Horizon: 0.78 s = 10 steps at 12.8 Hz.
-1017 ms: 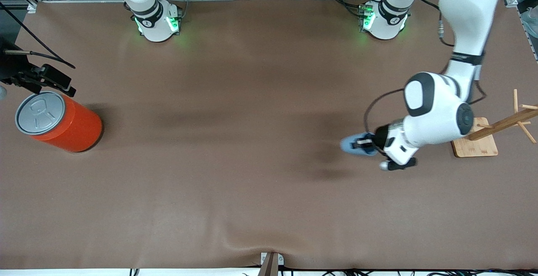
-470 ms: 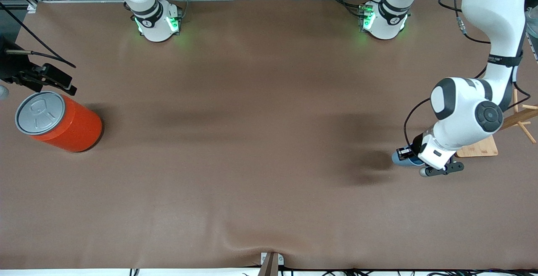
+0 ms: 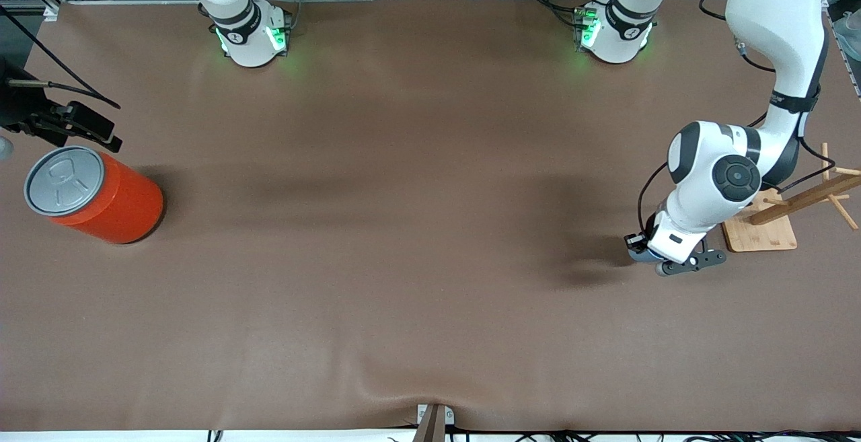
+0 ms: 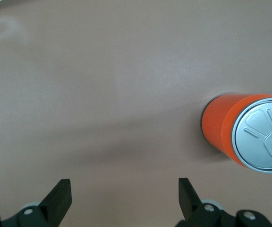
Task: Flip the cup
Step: 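Rotate the cup upright with the left gripper and lower it onto the table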
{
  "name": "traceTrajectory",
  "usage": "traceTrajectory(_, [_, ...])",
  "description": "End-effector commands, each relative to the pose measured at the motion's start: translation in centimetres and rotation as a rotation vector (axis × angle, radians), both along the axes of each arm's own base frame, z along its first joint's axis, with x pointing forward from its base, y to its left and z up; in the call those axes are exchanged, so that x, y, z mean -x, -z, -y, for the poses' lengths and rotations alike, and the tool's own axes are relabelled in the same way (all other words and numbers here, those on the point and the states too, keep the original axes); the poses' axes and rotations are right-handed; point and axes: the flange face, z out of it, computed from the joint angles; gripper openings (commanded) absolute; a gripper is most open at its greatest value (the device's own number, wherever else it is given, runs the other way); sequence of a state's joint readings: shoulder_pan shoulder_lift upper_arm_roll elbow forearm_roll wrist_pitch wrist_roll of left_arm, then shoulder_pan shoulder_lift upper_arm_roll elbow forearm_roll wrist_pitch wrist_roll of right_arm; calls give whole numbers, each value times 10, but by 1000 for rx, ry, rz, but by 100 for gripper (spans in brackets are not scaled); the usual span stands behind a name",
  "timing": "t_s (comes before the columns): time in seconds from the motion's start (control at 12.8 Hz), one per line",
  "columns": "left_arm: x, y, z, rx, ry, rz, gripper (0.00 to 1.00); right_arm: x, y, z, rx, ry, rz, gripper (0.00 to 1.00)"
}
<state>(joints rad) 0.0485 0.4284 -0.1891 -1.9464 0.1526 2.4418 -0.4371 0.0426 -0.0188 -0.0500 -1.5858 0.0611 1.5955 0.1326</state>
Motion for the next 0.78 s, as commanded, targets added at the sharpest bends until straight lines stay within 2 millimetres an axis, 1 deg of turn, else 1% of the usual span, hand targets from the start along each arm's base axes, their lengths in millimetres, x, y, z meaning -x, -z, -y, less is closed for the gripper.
traceTrajectory(0.0, [4,-2,-2,-15,-4,12,54,4,-2,2,-4,18,-2,100])
traceTrajectory(0.08, [3,-2,0,-14,-1,13,100,4,-2,1,-4,16,-2,100])
traceTrajectory(0.16, [2,-10,-1,-15,1,24,100,4,-2,1,-3,16,-2,100])
traceTrajectory(0.31, [-2,-39,-3,-25,-2,45,100,4,-2,1,-4,16,-2,100])
traceTrajectory(0.47, [-15,-91,-3,-46,-10,41,100,4,-2,2,-4,18,-2,100])
traceTrajectory(0.55, [-22,-124,1,-59,-10,22,100,4,-2,2,-4,18,-2,100])
traceTrajectory(0.63, [-24,-153,5,-68,-10,-4,100,4,-2,2,-4,18,-2,100])
traceTrajectory(0.7, [-23,-176,5,-78,-14,-27,100,4,-2,2,-4,18,-2,100])
